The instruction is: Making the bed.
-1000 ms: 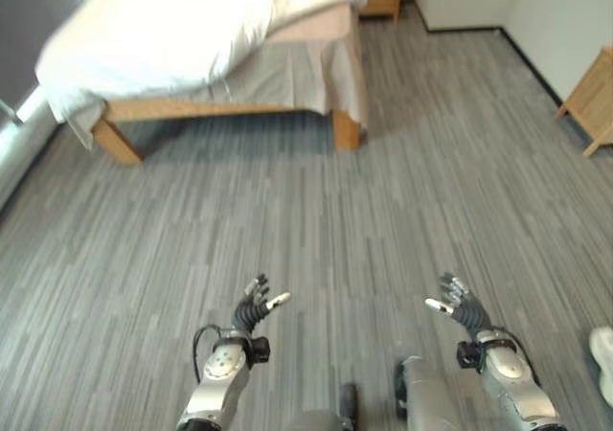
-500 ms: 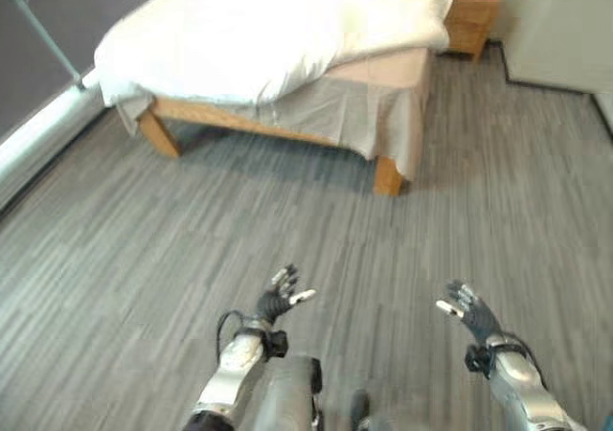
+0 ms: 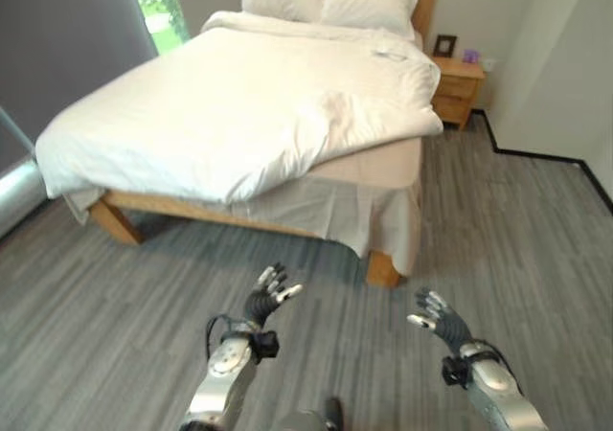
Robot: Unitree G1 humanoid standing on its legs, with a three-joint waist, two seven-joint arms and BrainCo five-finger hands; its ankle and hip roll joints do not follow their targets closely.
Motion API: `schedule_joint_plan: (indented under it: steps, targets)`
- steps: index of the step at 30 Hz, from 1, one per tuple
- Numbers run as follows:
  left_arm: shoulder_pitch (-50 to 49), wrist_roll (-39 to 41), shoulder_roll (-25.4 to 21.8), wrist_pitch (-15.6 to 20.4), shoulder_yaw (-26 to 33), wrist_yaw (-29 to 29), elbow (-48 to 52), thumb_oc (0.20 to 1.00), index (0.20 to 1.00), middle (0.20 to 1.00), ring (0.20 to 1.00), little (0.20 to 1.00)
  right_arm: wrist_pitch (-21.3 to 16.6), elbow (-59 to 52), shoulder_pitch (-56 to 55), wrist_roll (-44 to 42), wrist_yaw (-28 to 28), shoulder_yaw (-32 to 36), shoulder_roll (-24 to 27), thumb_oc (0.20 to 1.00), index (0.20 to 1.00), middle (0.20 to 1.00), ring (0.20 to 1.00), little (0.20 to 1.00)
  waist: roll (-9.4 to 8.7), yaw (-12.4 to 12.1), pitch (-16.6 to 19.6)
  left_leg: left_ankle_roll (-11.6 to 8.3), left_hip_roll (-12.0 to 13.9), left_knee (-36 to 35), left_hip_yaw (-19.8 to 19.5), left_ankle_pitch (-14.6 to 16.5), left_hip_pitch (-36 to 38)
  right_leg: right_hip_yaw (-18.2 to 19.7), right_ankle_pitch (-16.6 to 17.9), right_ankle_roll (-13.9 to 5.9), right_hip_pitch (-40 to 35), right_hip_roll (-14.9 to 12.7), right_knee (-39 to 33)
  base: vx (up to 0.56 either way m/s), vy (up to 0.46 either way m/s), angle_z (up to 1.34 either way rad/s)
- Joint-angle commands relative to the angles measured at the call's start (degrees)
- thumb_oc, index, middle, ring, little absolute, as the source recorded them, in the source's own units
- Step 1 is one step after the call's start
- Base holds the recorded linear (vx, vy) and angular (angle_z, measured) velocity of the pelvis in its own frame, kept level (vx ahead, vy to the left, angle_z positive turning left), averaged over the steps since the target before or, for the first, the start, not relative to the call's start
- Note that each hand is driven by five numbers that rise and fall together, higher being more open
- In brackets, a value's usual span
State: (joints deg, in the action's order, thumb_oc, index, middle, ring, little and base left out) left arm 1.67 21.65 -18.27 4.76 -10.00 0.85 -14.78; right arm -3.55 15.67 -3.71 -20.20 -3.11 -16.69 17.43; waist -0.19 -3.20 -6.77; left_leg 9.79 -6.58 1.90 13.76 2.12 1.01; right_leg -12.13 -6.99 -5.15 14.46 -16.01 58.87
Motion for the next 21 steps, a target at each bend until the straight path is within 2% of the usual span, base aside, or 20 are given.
schedule_joint_plan:
  steps: [1, 2, 3, 4, 5, 6, 7, 8, 10, 11, 12, 13, 14, 15, 16, 18, 19, 20, 21]
  targets:
    - [0.25, 0.23, -5.33, 3.95, 0.96, 1.55, 4.72, 1.0, 1.0, 1.0, 1.0, 1.0, -2.53, -1.72, 5.02, -0.82, -1.14, 4.45, 1.55, 1.0, 1.0, 1.0, 1.0, 1.0, -1.33, 0.25, -1.28, -7.48, 6.06, -3.21, -5.48, -1.75, 6.81, -0.81, 18.15, -4.71, -8.1, -1.07, -37.21, 0.81, -0.305, 1.25]
    - [0.84, 1.08, -4.47, 4.62, 0.41, 1.63, 3.21, 1.0, 1.0, 1.0, 1.0, 1.0, -3.07, -2.05, 4.54, 0.82, -0.26, 5.8, 2.58, 1.0, 1.0, 1.0, 1.0, 1.0, -2.41, 2.24, -1.33, -9.08, 5.98, -4.27, -9.17, 0.89, 10.29, 5.74, 17.28, -5.88, -7.9, 3.35, -52.3, 0.81, -0.303, 1.32]
    - [0.84, 1.08, -4.47, 4.62, 0.41, 1.63, 3.21, 1.0, 1.0, 1.0, 1.0, 1.0, -3.07, -2.05, 4.54, 0.82, -0.26, 5.81, 2.58, 1.0, 1.0, 1.0, 1.0, 1.0, -2.4, 2.25, -1.34, -9.08, 5.99, -4.28, -9.17, 0.89, 10.3, 5.73, 17.3, -5.88, -7.93, 3.35, -52.33, 0.65, -0.249, 1.07]
    - [1.98, 1.43, -3.75, 4.93, 0.12, 1.29, 1.81, 1.0, 1.0, 1.0, 1.0, 1.0, -3.27, -3.24, 4.23, 1.73, 0.32, 6.63, 3.14, 1.0, 1.0, 1.0, 1.0, 1.0, -2.77, 3.12, -1.15, -9.8, 6.17, -5.37, -10.74, 1.42, 11.68, 9.83, 17.19, -7.13, -7.45, 5.29, -57.86, 0.51, -0.212, 1.16]
    - [3.59, -0.42, -3.4, 5.31, -0.81, 1.2, 1.53, 1.0, 1.0, 1.0, 1.0, 1.0, -3.8, -4.02, 3.97, 2.29, 0.98, 8.31, 3.93, 1.0, 1.0, 1.0, 1.0, 1.0, -3.59, 3.54, -0.4, -10.56, 6.37, -5.89, -13.3, 1.6, 12.64, 12.28, 19.74, -8.77, -6.79, 6.11, -62.89, 0.51, -0.212, 1.35]
    - [3.6, -0.45, -3.35, 5.31, -0.86, 1.18, 1.52, 1.0, 1.0, 1.0, 1.0, 1.0, -3.8, -4.04, 3.93, 2.29, 0.98, 8.36, 3.97, 1.0, 1.0, 1.0, 1.0, 1.0, -3.43, 3.63, -0.41, -10.59, 6.53, -5.89, -13.43, 1.69, 12.71, 12.08, 19.73, -8.75, -6.98, 6.2, -63.01, 0.59, -0.309, 1.47]
    - [2.89, -1.13, -3.25, 5.77, -0.33, 1.25, 2.39, 1.0, 1.0, 1.0, 1.0, 1.0, -4.32, -4.69, 4.34, 4.03, 1.3, 10.04, 5.68, 1.0, 1.0, 1.0, 1.0, 1.0, -3.82, 3.36, 0.47, -11.36, 7.46, -5.71, -14.64, 1.38, 13.97, 9.09, 22.08, -9.14, -6.97, 6.32, -62.11, 0.29, -0.166, 1.07]
    - [2.86, -1.14, -3.22, 5.75, -0.32, 1.25, 2.42, 1.0, 1.0, 1.0, 1.0, 1.0, -4.34, -4.67, 4.34, 4.03, 1.3, 10.03, 5.71, 1.0, 1.0, 1.0, 1.0, 1.0, -3.71, 3.51, 0.45, -11.4, 7.58, -5.74, -14.79, 1.4, 14.02, 8.89, 22.05, -9.11, -7.09, 6.37, -62.13, 0.42, -0.254, 1.01]
    - [1.65, 0.81, -2.8, 5.69, 0.37, 2.73, 2.89, 1.0, 1.0, 1.0, 1.0, 1.0, -4.73, -6.75, 6.01, 4.51, 1.62, 11.74, 7.99, 1.0, 1.0, 1.0, 1.0, 1.0, -3.76, 3.48, 1.26, -12.51, 9.53, -3.17, -15.77, 1.06, 14.15, 7.51, 20.09, -7.98, -7.81, 6.29, -59.3, 0.31, -0.258, 0.76]
    - [1.4, 1.8, -2.38, 5.82, 0.47, 2.87, 1.83, 1.0, 1.0, 1.0, 1.0, 1.0, -5.34, -6.98, 8.35, 5.35, 2.36, 12.17, 10.2, 1.0, 1.0, 1.0, 1.0, 1.0, -3.72, 3.84, 1.28, -13.96, 11.0, 0.63, -16.76, -1.42, 12.93, 7.75, 19.22, -6.53, -8.01, 7.03, -58.39, 0.31, -0.303, 0.36]
    - [1.03, 2.44, -2.18, 5.62, 0.46, 3.24, 1.96, 1.0, 1.0, 1.0, 1.0, 1.0, -5.43, -7.73, 8.87, 5.35, 2.69, 12.88, 10.91, 1.0, 1.0, 1.0, 1.0, 1.0, -3.35, 3.61, 1.23, -14.83, 11.82, 3.61, -16.61, -2.9, 11.82, 6.75, 18.22, -5.91, -9.06, 7.39, -59.0, 0.25, -0.31, 0.14]
    - [0.64, 2.52, -2.04, 5.36, 0.58, 3.38, 2.34, 1.0, 1.0, 1.0, 1.0, 1.0, -5.88, -9.17, 9.96, 4.72, 2.68, 14.38, 13.5, 1.0, 1.0, 1.0, 1.0, 1.0, -3.79, 3.58, 0.76, -15.7, 12.5, 11.83, -16.14, -5.6, 7.4, 5.28, 17.8, -4.71, -10.88, 7.33, -59.92, 0.31, -0.435, 0.09]
    - [-0.59, 4.92, -2.35, 4.7, 0.58, 4.77, 3.01, 1.0, 1.0, 1.0, 1.0, 1.0, -6.24, -10.05, 13.03, 4.06, 3.96, 16.28, 18.47, 1.0, 1.0, 1.0, 1.0, 1.0, -5.38, 2.46, -0.65, -15.1, 13.44, 23.04, -13.97, -8.13, 2.16, 3.76, 16.34, -2.26, -15.11, 7.95, -61.93, 0.22, -0.365, 0.29]
    - [-0.54, 4.93, -2.35, 4.67, 0.62, 4.77, 3.03, 1.0, 1.0, 1.0, 1.0, 1.0, -6.27, -9.99, 13.13, 4.03, 3.95, 16.27, 18.49, 1.0, 1.0, 1.0, 1.0, 1.0, -5.41, 2.73, -0.53, -15.09, 13.35, 23.41, -14.26, -8.14, 1.61, 3.53, 16.48, -2.25, -14.94, 7.87, -62.02, 0.4, -0.404, 0.53]
    - [-2.09, 6.19, -2.56, 4.01, -0.7, 6.26, 3.46, 1.0, 1.0, 1.0, 1.0, 1.0, -5.17, -9.8, 19.53, 6.04, 4.14, 16.82, 29.55, 1.0, 1.0, 1.0, 1.0, 1.0, -6.37, 0.45, -1.45, -14.77, 11.81, 19.29, -11.47, -6.02, -3.38, 2.49, 14.64, -2.11, -18.54, 7.84, -63.87, 0.33, -0.166, 0.54]
    - [-3.47, 7.64, -2.58, 3.74, -1.9, 7.43, 3.89, 1.0, 1.0, 1.0, 1.0, 1.0, -4.49, -8.38, 23.68, 8.77, 3.92, 15.79, 35.94, 1.0, 1.0, 1.0, 1.0, 1.0, -6.51, -0.69, -0.57, -14.17, 10.33, 9.31, -11.07, -4.31, -4.14, 2.71, 13.9, -2.67, -18.96, 7.9, -63.87, 0.31, -0.083, 0.12]
    - [-3.54, 7.66, -2.44, 3.74, -1.82, 7.44, 3.91, 1.0, 1.0, 1.0, 1.0, 1.0, -4.57, -8.14, 23.99, 8.74, 3.94, 15.45, 36.07, 1.0, 1.0, 1.0, 1.0, 1.0, -6.46, -0.68, -0.58, -14.14, 10.24, 8.6, -10.93, -4.49, -3.61, 2.8, 13.77, -2.72, -19.09, 7.81, -63.87, 0.29, 0.029, -0.29]
    - [-5.74, 6.69, -2.76, 4.53, -3.98, 7.21, 3.9, 1.0, 1.0, 1.0, 1.0, 1.0, -5.49, -0.27, 33.65, 10.99, 6.2, 9.9, 42.73, 1.0, 1.0, 1.0, 1.0, 1.0, -5.67, -2.63, -0.21, -14.16, 9.03, -2.2, -13.26, -6.18, -2.32, 2.56, 13.03, -3.14, -19.99, 8.89, -63.87, 0.24, 0.032, -0.34]
    - [-6.7, 8.87, -3.41, 3.29, -5.12, 8.87, 4.09, 1.0, 1.0, 1.0, 1.0, 1.0, -2.85, 1.76, 36.38, 11.3, 2.7, 7.91, 43.71, 1.0, 1.0, 1.0, 1.0, 1.0, -5.71, -2.94, 0.32, -14.32, 8.53, -1.58, -14.73, -5.63, -1.47, 2.63, 12.72, -3.35, -19.8, 8.64, -63.87, 0.23, 0.03, -0.26]
